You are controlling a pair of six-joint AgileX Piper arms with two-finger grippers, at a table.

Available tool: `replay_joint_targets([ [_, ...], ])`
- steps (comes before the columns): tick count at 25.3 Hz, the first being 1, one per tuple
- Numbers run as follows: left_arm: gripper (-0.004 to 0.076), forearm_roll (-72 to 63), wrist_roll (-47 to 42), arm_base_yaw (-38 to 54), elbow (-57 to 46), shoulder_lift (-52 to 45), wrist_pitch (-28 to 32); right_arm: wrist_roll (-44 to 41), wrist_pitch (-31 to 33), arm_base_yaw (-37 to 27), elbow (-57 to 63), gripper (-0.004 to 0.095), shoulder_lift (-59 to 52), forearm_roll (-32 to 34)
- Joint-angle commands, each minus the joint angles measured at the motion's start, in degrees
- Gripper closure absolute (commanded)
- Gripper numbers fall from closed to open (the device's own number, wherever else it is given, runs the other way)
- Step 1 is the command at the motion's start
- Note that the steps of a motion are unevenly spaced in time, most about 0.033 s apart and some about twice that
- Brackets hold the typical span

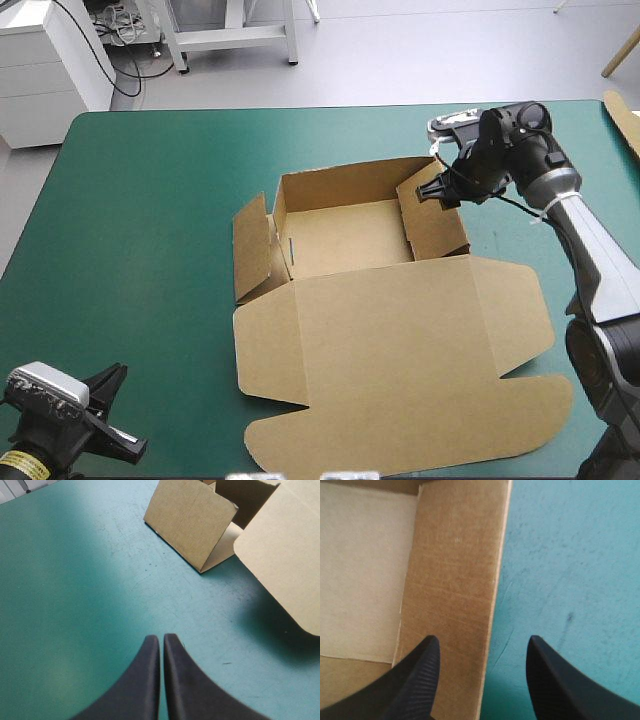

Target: Fold the box

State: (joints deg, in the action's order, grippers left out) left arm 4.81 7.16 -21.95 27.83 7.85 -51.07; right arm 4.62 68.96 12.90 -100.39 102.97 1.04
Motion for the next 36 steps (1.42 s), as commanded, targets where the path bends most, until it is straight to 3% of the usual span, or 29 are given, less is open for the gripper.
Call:
replay_joint_targets([
  [1, 0.0715, -0.09, -0.68, 0.07, 1.30, 0.86, 3.75, 0.42, -1.95, -0.16, 0.93, 0.0415, 0.47, -0.53],
  [9, 0.0715, -0.09, -0.68, 0.07, 1.30, 0.86, 3.75, -0.67, -2.04, -0.16, 1.05, 0.0457, 6.10, -2.96],
  [11, 0.0715, -0.09, -0.68, 0.07, 1.30, 0.86, 3.75, -0.96, -2.04, -0.16, 0.94, 0.0560, 6.10, -2.83],
  [15, 0.0715, -0.09, -0.68, 0.07, 1.30, 0.86, 3.75, -1.06, -2.04, -0.16, 0.94, 0.0936, 5.33, -1.04],
  [21, 0.0715, -0.09, -0.68, 0.07, 1.30, 0.86, 3.75, -1.51, -2.04, -0.16, 0.83, 0.0929, 2.44, -0.61],
  [36, 0.0715, -0.09, -0.68, 0.07, 1.30, 0.86, 3.67, -2.56, -1.94, -0.16, 0.83, 0.0929, -25.38, 1.88],
])
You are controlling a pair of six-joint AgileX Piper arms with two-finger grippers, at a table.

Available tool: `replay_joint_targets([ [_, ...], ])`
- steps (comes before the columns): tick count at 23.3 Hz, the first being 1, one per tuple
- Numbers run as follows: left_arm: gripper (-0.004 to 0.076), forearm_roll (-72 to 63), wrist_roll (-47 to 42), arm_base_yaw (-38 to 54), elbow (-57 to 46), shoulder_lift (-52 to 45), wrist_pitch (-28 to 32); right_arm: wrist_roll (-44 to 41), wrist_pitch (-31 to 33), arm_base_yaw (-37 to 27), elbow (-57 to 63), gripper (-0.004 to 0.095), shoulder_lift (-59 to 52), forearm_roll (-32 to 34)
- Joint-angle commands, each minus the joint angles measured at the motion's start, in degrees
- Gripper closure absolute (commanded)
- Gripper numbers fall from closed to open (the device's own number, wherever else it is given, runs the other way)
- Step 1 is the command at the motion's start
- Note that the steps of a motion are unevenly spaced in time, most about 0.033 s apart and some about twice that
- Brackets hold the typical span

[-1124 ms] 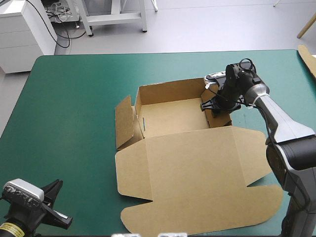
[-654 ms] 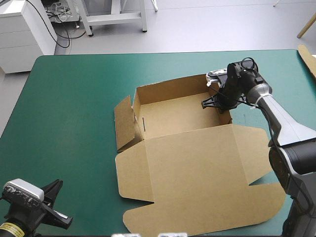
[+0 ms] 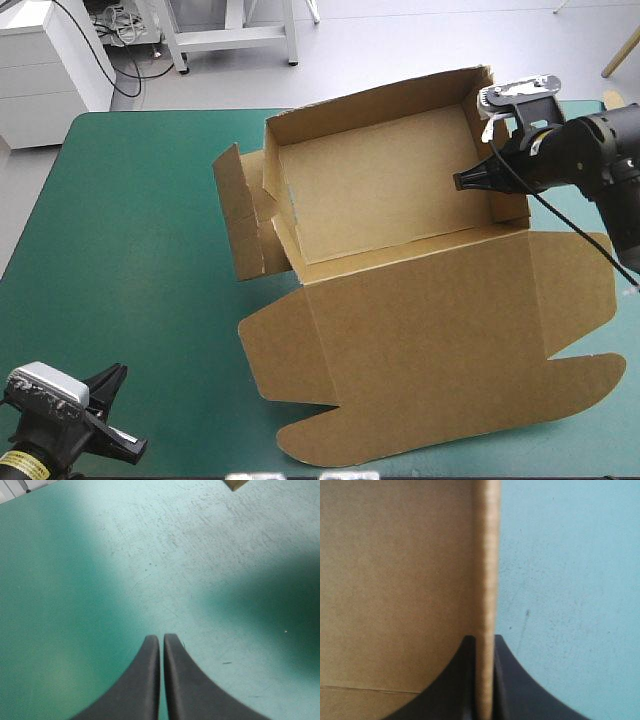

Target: Fold the box

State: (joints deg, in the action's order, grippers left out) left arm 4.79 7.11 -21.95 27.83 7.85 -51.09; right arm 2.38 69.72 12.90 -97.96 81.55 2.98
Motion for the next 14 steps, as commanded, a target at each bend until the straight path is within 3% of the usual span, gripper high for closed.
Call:
replay_joint_targets([
  [1, 0.0715, -0.20, -0.63, 0.07, 1.30, 0.86, 3.40, -0.32, -2.71, -0.16, -1.60, 0.0929, -4.62, -0.06],
  [3, 0.0677, -0.20, -0.63, 0.07, 1.30, 0.86, 2.86, -0.32, -2.71, -0.16, -1.49, 0.0929, -5.65, -0.06],
  [5, 0.0579, -0.30, -0.63, 0.07, 1.30, 0.86, 2.48, -0.32, -2.71, -0.16, -1.49, 0.0929, -5.90, -0.19],
  [9, 0.0284, -0.44, -0.63, 0.07, 1.30, 0.86, 3.30, -0.32, -2.71, -0.16, -1.49, 0.0929, -5.90, -0.42],
  [14, 0.0268, -4.43, 0.25, 0.07, 1.30, 0.86, 4.60, -0.32, -2.71, -0.16, -1.49, 0.0929, -5.90, -0.42],
])
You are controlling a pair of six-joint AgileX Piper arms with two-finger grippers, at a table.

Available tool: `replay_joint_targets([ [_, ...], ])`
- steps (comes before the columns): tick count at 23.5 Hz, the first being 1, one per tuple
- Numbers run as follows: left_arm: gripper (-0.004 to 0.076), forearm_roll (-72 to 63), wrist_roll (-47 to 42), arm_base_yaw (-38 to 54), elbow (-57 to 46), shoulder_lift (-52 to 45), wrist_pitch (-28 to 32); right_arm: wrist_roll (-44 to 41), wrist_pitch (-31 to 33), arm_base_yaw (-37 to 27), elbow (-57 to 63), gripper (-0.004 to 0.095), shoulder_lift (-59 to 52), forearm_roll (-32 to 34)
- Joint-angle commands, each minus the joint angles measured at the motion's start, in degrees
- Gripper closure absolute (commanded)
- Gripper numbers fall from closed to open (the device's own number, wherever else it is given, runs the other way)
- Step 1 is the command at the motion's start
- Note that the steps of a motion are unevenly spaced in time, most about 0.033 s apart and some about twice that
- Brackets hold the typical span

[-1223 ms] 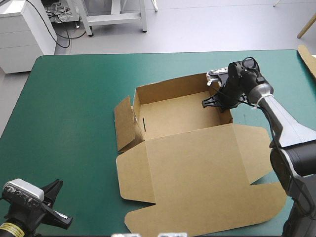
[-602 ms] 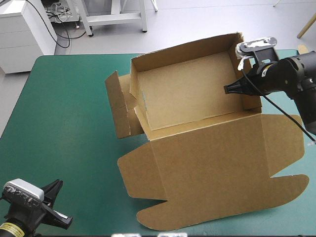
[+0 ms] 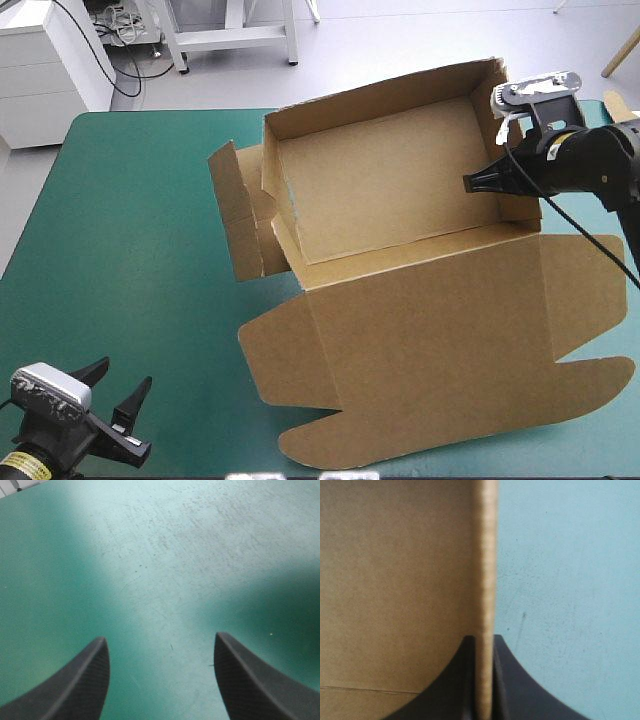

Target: Fold the box

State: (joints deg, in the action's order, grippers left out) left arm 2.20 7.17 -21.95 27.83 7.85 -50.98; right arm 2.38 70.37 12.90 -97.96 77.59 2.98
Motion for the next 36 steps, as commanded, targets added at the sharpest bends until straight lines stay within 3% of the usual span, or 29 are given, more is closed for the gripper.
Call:
replay_joint_targets([
  [1, 0.0267, -1.84, 0.18, 0.07, 1.30, 0.86, 4.39, -0.32, -3.36, -0.16, -1.49, 0.0929, -1.94, -0.42],
  [8, 0.0268, -2.20, -1.67, 0.07, 1.30, 4.78, 10.75, -0.32, -3.36, -0.16, -1.49, 0.0929, -1.94, -0.42],
  [14, 0.0268, -1.15, -6.22, 0.07, 5.38, 22.40, 15.59, -0.32, -3.36, -0.16, -1.49, 0.0929, -1.94, -0.42],
  [19, 0.0268, 7.35, -16.45, 0.07, 15.24, 38.19, 12.00, -0.07, -3.36, -0.16, -1.49, 0.0929, -1.94, -0.42],
  [23, 0.0268, 7.68, -16.86, 3.57, 21.99, 46.00, 7.79, -0.07, -3.36, -0.16, -1.49, 0.0929, -1.94, -0.42],
  [27, 0.0268, 2.12, -9.11, 13.45, 27.60, 51.37, 5.56, 0.31, -3.36, -0.16, -1.49, 0.0930, -1.94, -0.42],
  [30, 0.0268, -11.32, 4.45, 20.21, 28.69, 55.15, 6.88, 0.31, -3.36, -0.16, -1.49, 0.0930, -1.94, -0.42],
  [36, 0.0268, -32.28, 25.60, 25.35, 28.69, 61.51, 9.15, 0.31, -3.36, -0.16, -1.49, 0.0929, -1.94, -0.42],
])
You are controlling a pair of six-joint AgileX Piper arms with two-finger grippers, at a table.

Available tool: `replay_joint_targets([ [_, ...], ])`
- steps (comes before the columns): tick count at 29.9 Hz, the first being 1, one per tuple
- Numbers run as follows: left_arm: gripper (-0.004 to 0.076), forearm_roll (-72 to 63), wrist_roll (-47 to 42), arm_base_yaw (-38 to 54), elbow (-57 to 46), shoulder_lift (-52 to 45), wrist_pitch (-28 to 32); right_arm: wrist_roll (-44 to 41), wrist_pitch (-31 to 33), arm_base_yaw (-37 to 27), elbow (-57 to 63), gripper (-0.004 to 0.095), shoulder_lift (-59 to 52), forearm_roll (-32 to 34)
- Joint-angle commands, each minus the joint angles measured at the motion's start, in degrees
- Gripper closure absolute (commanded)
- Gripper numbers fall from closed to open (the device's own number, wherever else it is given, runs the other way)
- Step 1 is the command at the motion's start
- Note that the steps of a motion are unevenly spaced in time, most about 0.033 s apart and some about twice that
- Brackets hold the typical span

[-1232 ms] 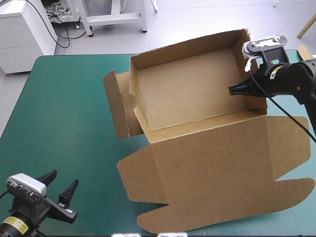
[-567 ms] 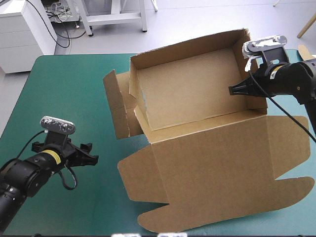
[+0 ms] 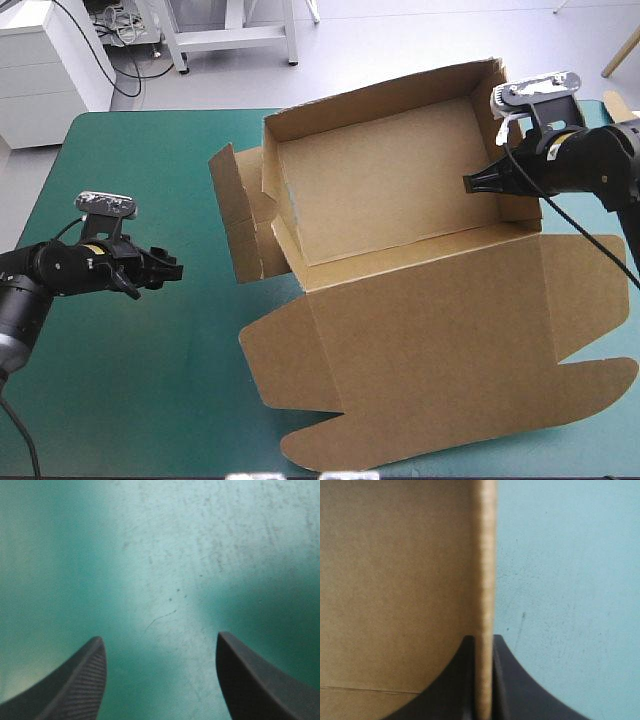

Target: Fold the box

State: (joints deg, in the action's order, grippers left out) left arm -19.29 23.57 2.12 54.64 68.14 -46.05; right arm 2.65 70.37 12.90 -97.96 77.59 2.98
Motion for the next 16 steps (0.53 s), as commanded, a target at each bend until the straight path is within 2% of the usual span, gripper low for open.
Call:
replay_joint_targets([
  [1, 0.0268, -13.80, 11.12, 1.41, 1.88, 1.99, 5.01, -0.07, -3.36, -0.16, -1.49, 0.0930, -1.94, -0.42],
  [4, 0.0268, -23.44, 18.60, 1.66, 1.88, 4.45, 7.05, -0.07, -3.36, -0.16, -1.49, 0.0930, -1.94, -0.42],
  [11, 0.0268, -45.87, 38.42, 1.66, 1.26, 10.11, 6.37, -0.07, -3.36, -0.16, -1.49, 0.0929, -1.94, -0.42],
  [16, 0.0268, -48.60, 40.51, 1.66, 0.74, 12.26, 4.39, -0.07, -3.36, -0.16, -1.49, 0.0930, -1.94, -0.42],
])
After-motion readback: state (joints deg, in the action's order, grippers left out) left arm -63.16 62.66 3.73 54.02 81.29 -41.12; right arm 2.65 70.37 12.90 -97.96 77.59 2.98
